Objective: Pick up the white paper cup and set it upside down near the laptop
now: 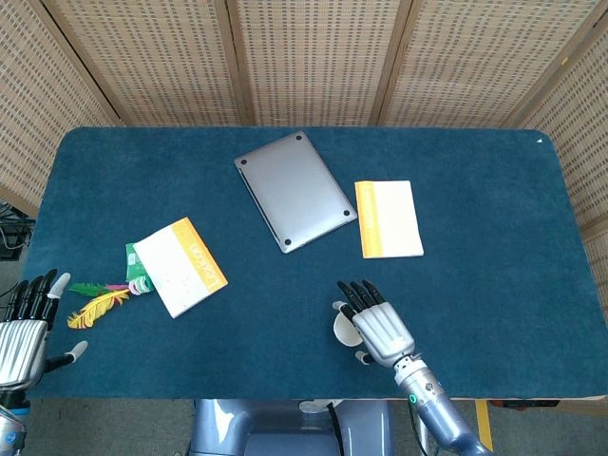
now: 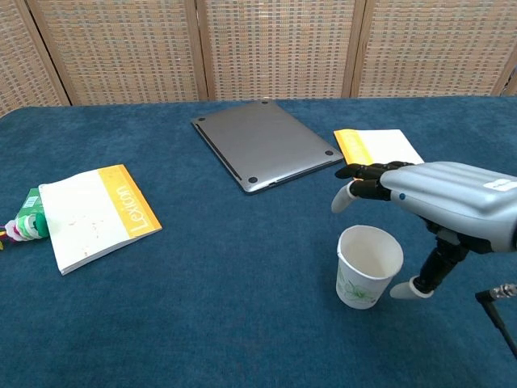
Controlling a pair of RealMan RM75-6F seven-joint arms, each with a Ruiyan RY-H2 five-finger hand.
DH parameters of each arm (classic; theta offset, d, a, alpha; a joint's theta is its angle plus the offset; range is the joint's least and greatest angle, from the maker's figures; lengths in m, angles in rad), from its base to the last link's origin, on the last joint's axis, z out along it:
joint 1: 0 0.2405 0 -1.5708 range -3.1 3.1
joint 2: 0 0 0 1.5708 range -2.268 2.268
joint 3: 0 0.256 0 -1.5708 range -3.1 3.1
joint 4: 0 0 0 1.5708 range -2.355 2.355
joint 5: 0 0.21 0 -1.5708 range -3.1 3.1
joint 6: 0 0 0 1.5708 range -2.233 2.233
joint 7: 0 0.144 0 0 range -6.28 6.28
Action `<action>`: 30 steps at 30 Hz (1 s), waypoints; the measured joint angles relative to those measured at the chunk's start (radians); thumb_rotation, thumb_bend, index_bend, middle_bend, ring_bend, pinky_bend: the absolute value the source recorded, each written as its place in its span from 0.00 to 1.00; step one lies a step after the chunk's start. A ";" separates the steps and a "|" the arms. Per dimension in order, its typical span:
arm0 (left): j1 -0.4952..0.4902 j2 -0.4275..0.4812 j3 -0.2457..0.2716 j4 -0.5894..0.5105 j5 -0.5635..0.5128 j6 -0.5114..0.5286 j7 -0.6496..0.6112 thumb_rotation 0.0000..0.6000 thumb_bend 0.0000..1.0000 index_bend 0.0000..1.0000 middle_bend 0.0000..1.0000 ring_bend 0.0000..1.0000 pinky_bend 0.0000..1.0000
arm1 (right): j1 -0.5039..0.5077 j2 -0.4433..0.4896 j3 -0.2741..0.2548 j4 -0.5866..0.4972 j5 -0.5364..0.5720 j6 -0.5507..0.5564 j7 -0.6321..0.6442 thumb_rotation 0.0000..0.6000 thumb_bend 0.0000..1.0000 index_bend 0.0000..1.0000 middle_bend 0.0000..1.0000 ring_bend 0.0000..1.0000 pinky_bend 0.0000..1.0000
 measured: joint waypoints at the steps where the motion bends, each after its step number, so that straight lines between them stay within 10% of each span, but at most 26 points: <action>1: -0.001 -0.001 0.000 0.000 0.001 -0.001 0.001 1.00 0.15 0.00 0.00 0.00 0.00 | 0.004 -0.004 0.001 0.002 0.012 0.001 -0.008 1.00 0.27 0.24 0.00 0.00 0.00; 30: -0.002 -0.001 -0.001 0.002 -0.002 -0.002 -0.003 1.00 0.15 0.00 0.00 0.00 0.00 | 0.064 -0.080 0.005 0.073 0.080 0.062 0.011 1.00 0.29 0.44 0.05 0.00 0.03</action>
